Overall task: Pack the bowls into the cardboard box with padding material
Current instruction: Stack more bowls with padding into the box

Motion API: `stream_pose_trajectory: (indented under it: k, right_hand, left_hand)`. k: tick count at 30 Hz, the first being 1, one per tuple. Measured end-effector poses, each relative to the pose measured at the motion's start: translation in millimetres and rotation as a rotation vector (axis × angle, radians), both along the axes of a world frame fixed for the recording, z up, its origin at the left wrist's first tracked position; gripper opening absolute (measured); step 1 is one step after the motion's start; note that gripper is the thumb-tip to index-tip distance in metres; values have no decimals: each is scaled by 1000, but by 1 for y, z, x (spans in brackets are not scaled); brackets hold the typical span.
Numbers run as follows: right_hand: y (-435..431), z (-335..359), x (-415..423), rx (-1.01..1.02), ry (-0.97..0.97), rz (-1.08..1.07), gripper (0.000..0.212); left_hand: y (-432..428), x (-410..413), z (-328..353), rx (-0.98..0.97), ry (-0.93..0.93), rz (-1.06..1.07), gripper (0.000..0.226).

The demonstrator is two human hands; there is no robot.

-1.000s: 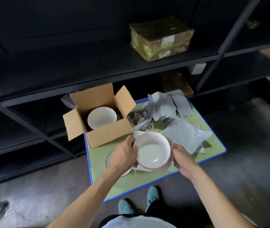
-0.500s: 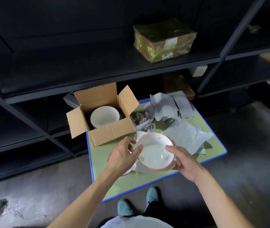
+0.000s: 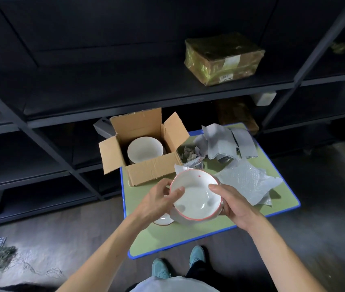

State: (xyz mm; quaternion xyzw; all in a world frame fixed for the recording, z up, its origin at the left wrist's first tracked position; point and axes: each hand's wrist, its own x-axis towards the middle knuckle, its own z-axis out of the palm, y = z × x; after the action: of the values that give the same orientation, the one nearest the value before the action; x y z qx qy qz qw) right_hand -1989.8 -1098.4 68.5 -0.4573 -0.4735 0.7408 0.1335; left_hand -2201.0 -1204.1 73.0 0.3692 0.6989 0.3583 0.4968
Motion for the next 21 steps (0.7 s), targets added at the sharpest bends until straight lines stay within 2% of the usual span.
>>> stream_pose_trajectory:
  k: [4,9,15,21]
  right_hand:
    - [1,4,-16,6,8,47,45]
    - [1,13,-38,50,-6,103,30]
    - [0,28,-64,185,-63,115,26]
    - [10,43,-79,124,-5,196,27]
  left_hand:
    - [-7,-7,4,-3,-69,60,34]
    - [-15,-20,10,38,-138,87,44]
    - [-21,-30,16,133,-80,100,35]
    - [-15,-40,25,177,-53,257,33]
